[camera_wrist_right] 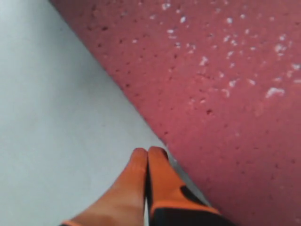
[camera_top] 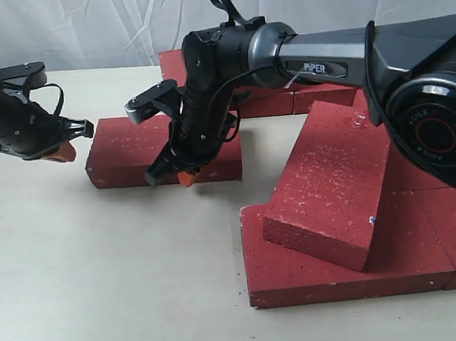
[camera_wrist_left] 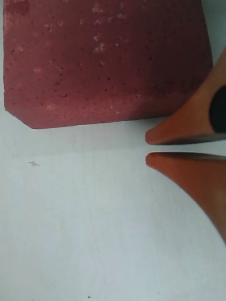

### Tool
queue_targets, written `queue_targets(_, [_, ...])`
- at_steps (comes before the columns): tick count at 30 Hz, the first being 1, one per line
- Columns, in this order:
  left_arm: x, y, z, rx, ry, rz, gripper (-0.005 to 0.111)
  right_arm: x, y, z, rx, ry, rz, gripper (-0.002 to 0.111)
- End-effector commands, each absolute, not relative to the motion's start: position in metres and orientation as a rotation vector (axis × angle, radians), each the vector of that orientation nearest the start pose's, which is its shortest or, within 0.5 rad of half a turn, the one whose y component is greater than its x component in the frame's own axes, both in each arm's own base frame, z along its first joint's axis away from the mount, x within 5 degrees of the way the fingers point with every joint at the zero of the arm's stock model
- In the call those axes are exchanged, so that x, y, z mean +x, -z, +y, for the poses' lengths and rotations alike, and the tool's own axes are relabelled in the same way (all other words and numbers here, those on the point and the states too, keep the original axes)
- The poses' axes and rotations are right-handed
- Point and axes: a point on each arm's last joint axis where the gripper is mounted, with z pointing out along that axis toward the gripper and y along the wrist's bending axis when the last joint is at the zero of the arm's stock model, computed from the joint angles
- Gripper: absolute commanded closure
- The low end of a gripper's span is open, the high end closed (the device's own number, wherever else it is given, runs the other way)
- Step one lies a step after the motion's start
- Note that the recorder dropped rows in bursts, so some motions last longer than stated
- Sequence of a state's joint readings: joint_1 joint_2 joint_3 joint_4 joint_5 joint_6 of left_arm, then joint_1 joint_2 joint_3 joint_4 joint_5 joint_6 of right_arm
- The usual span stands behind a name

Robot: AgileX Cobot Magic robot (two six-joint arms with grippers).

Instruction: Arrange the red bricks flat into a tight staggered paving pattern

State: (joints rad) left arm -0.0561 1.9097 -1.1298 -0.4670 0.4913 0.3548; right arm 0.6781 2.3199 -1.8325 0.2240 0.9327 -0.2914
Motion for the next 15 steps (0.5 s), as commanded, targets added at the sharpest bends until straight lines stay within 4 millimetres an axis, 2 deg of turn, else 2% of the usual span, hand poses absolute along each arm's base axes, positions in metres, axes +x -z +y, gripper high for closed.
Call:
queue_targets(1, [0.373,-0.152,-0.039,0.023,0.332,2.692,0.099,0.372,-0.139,0.315,-1.15,-0.333,2.638,0.109])
queue_targets(6, [0.373,-0.153,-0.039,0.019,0.345,2.688,0.099,0.379,-0.138,0.313,-1.101,-0.268,2.605,0.109])
queue_targets(11, [0.373,-0.153,-0.039,0.015,0.344,2.684,0.099,0.39,-0.139,0.306,-0.994,-0.281,2.608,0.109])
queue_targets(15, [0.376,-0.154,-0.039,-0.013,0.34,2.654,0.099,0.387,-0.14,0.309,-0.968,-0.33,2.624,0.109])
